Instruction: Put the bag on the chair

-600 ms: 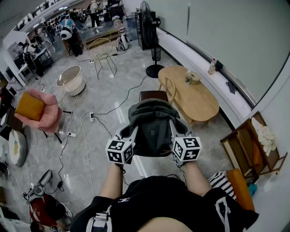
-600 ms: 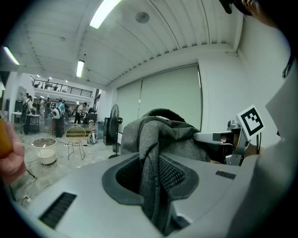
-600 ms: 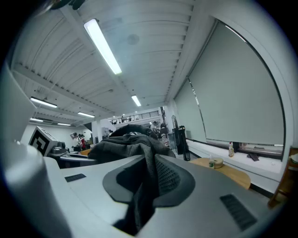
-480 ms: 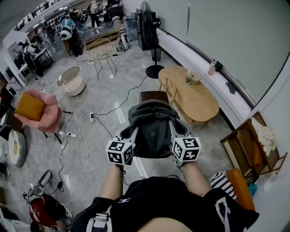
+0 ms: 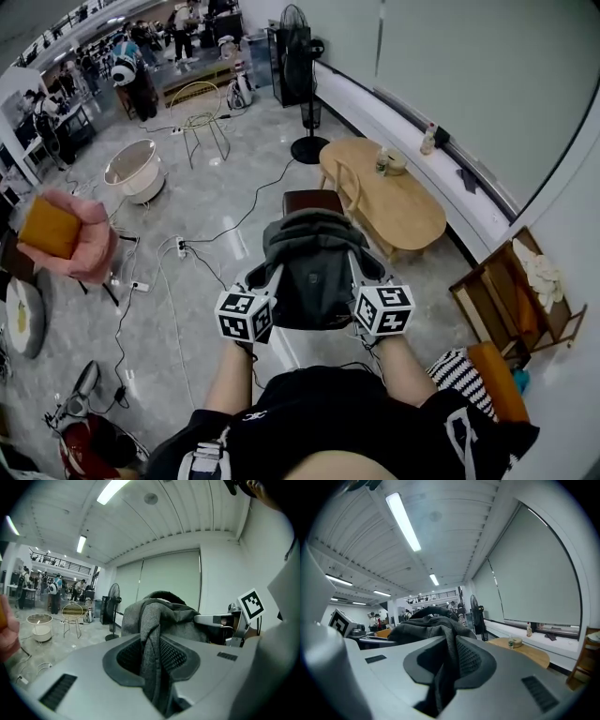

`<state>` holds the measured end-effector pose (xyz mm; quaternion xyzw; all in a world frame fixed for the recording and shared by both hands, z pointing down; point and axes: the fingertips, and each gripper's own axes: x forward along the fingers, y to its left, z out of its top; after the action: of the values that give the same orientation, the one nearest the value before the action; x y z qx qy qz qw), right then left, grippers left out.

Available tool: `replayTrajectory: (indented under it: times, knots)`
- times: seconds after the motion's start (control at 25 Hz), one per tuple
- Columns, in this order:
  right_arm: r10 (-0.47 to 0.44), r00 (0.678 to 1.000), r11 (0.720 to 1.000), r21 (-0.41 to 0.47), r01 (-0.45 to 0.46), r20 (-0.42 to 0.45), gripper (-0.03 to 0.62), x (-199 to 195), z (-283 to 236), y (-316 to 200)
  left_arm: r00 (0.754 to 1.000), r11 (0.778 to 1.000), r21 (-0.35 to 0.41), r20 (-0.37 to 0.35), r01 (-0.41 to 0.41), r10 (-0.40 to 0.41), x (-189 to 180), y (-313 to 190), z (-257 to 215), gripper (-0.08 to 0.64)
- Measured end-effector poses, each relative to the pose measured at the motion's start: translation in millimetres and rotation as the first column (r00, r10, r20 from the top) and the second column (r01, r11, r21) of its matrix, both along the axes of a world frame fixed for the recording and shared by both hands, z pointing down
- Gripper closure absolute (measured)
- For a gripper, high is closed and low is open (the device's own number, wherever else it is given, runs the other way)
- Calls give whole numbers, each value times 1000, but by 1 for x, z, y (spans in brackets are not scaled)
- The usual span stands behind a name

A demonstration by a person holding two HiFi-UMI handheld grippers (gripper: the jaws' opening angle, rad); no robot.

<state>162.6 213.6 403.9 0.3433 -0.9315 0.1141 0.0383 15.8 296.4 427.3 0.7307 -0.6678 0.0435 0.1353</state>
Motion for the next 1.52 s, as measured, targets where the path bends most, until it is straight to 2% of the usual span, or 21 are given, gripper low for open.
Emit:
replayTrajectory:
  times: [0.4,0.56,0.84,1.12,1.32,1.52]
  knots:
    - [39,999,999,12,-39,1,522,-91,10,36,999,998,44,5,-34,34,-95,32,7,466]
    - [17,1000,1000,-8,-17,-8,523,-129,14,44,1000,999,47,-12,-18,18,-134,40,9,463]
    - [-41,999,999,-30,41,6,526,-164,28,23,1000,1000,26,-15,13,-12,-167,22,20,463]
    - [-45,999,998,-45,45,9,526,-189,41,-66,1000,1000,-1,2,20,-20,-188,-59,29,463]
    - [-58,998,997,-48,59,27,526,-208,41,-160,999,1000,-13,20,27,-27,-205,-150,25,462]
    - [-64,997,997,-43,65,34,526,-214,31,-270,999,999,-22,27,36,-35,-211,-261,15,462]
